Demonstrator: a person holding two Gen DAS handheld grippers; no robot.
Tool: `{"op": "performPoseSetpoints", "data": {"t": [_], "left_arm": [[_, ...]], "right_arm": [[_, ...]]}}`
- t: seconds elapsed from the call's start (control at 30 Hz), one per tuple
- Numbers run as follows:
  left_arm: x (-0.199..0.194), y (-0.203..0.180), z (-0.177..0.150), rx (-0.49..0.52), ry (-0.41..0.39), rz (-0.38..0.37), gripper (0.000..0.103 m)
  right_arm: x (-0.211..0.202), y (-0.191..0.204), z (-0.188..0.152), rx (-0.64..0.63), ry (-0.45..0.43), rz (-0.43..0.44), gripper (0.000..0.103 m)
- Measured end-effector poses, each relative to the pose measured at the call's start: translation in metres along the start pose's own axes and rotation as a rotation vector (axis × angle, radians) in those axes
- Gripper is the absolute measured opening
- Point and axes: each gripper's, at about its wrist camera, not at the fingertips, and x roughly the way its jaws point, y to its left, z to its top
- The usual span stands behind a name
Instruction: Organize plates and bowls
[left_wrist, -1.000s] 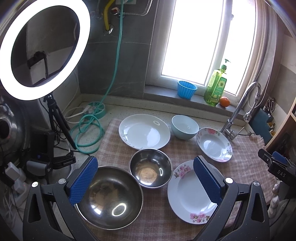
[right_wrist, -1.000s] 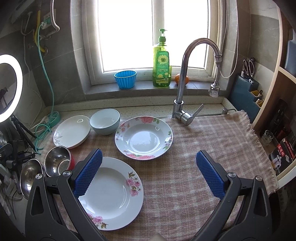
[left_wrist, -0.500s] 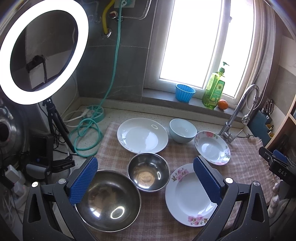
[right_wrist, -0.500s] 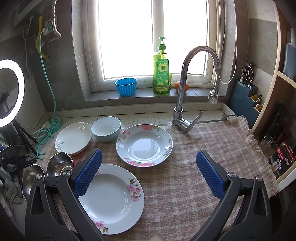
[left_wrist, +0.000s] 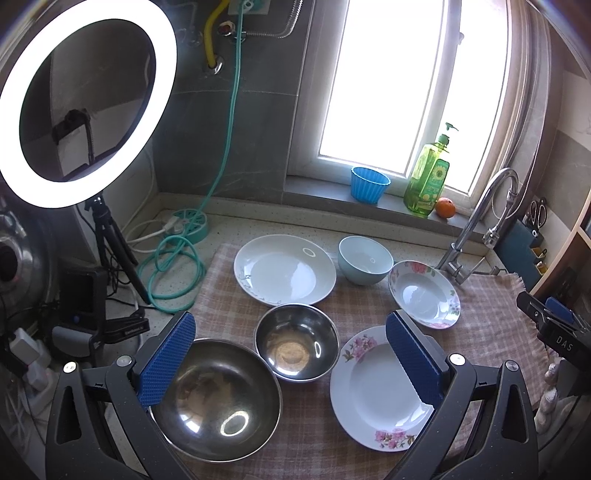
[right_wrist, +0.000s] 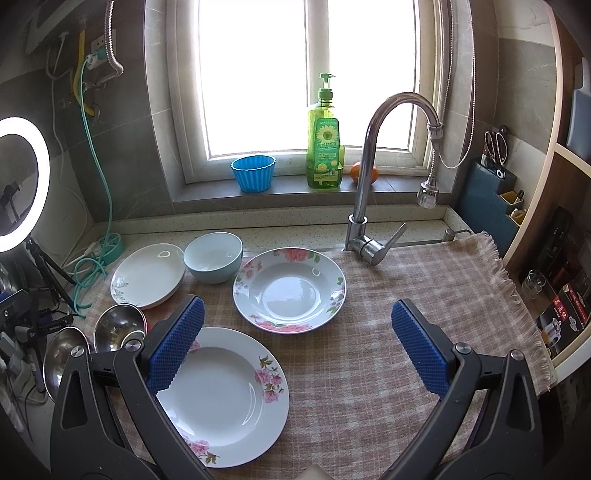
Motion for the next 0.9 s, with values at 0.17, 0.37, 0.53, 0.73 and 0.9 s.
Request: {"op": "performPoseSetpoints", "data": {"t": [0.17,0.37,0.53,0.73,0.9], "left_arm": [[0.0,0.0,0.0,-0.001,0.002,0.0,0.102],[0.001,0.001,0.0,-0.003,0.005,0.0,0.102],[0.006,-0.001,-0.005,0.001,0.031,-0.009,0.102],[0.015,-0.007,-0.014,0.005,0.071,-0.033,0.102],[0.024,-0.014,-0.023,0.006,0.123,-0.076,0.086]], "right_arm": [[0.001,0.0,0.0,0.0,0.001,0.001,0.103],[0.002,0.001,0.001,-0.001,0.004,0.002,0.103],[0.008,0.001,-0.005,0.002,0.024,0.006,0.103],[0.023,-0.009,-0.015,-0.002,0.079,0.028,0.103],[0.038,-0.017,-0.025,-0.01,0.133,0.072,0.103]]}}
